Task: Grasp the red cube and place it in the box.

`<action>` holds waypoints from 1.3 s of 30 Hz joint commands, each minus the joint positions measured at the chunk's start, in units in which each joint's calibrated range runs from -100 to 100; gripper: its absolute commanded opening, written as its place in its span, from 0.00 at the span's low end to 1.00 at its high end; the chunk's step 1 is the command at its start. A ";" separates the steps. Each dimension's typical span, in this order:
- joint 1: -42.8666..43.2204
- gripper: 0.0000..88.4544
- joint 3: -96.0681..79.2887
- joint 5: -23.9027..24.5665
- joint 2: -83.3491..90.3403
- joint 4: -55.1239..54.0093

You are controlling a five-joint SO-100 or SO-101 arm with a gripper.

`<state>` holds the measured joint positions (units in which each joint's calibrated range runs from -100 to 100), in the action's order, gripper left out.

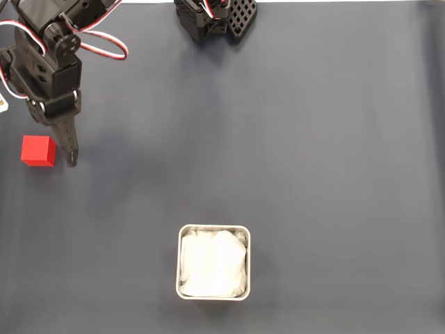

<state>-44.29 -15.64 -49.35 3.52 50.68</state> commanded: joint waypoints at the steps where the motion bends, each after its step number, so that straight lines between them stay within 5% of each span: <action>1: -0.81 0.41 0.31 0.05 -0.14 -2.48; 39: -3.23 0.45 -10.91 -2.15 -7.16 -21.50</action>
<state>-47.03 -26.67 -51.21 -3.78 30.63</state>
